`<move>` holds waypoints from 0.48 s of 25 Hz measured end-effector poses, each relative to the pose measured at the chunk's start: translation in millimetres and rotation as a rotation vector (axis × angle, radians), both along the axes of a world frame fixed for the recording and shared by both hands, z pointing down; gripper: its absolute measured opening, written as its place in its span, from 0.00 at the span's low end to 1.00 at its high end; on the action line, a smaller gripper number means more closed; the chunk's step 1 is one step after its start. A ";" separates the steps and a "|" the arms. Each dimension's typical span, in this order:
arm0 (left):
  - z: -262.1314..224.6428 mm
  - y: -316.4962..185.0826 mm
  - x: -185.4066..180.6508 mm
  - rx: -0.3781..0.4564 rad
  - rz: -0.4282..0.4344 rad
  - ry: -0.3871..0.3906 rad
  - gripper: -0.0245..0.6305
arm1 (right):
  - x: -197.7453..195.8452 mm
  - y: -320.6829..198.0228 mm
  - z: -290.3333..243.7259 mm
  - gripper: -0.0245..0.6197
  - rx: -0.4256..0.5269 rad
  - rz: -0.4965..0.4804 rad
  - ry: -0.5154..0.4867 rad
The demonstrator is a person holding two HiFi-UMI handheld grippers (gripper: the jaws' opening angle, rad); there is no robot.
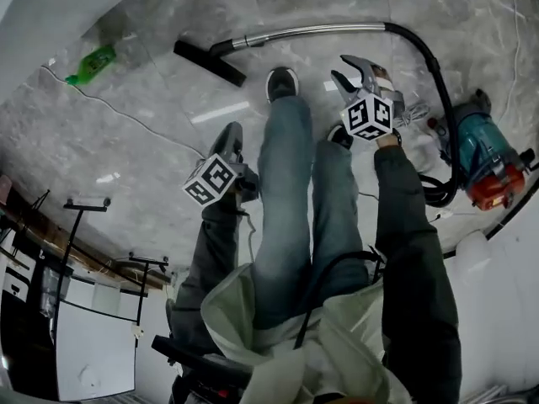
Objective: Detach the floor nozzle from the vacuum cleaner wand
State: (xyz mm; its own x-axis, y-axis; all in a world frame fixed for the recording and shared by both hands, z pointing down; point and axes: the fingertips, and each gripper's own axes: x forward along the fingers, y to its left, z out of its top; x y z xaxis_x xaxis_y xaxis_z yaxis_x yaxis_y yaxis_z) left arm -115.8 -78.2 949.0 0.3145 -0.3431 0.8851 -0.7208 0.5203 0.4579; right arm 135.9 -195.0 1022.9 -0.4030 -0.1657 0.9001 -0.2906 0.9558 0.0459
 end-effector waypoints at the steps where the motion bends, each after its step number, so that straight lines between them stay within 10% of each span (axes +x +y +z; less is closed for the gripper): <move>1: 9.3 14.9 -8.5 -0.020 -0.010 -0.018 0.13 | -5.4 -1.2 25.6 0.35 0.026 -0.069 0.033; 6: 41.8 60.7 -50.3 -0.058 -0.125 -0.070 0.13 | -43.6 -26.6 123.1 0.41 0.098 -0.357 0.105; 12: 66.5 54.4 -59.6 -0.003 -0.235 -0.076 0.13 | -56.1 -14.0 215.3 0.42 -0.123 -0.764 0.269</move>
